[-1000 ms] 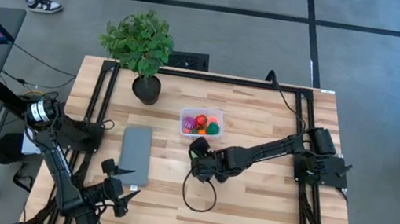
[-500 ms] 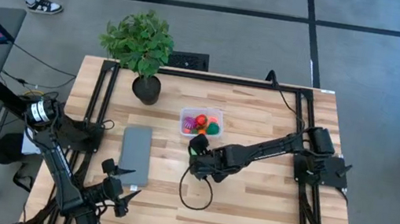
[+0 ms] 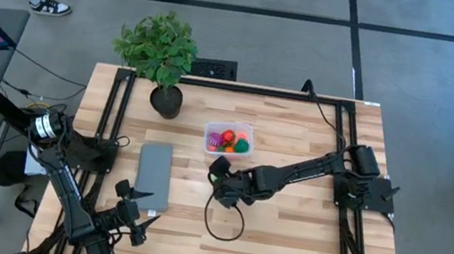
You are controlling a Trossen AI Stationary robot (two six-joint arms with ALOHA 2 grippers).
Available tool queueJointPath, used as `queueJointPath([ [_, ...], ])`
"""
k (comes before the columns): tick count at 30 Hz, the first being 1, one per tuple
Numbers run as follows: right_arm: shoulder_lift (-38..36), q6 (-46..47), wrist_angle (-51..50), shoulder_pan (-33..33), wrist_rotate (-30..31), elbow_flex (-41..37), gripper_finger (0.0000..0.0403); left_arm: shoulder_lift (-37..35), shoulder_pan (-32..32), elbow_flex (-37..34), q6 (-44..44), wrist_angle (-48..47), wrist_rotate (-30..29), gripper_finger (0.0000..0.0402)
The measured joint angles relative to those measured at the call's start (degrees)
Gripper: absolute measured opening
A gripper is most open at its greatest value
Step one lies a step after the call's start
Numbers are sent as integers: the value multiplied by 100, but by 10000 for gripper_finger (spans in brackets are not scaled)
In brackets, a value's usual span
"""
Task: Pick and placing Produce into tupperware
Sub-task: Put the avocado into the transparent container
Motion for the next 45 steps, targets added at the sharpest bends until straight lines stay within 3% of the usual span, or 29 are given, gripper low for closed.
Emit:
queueJointPath([
  [17, 0, -593, 136, -323, -820, -4, 346, 0, 0, 0, -127, -3, 42, 320],
  [27, 48, -638, 269, -438, -987, -3, 346, 0, 0, 0, -157, -11, 43, 320],
  [32, 293, -697, 265, -431, -960, 7, 346, 0, 2, 0, -157, -13, 44, 320],
  [36, 398, -815, 268, -388, -528, -25, 345, 2, 2, -3, -155, -3, 44, 320],
  [45, 382, -878, 397, -440, -527, 92, 344, 2, 2, -11, -151, -11, 44, 320],
])
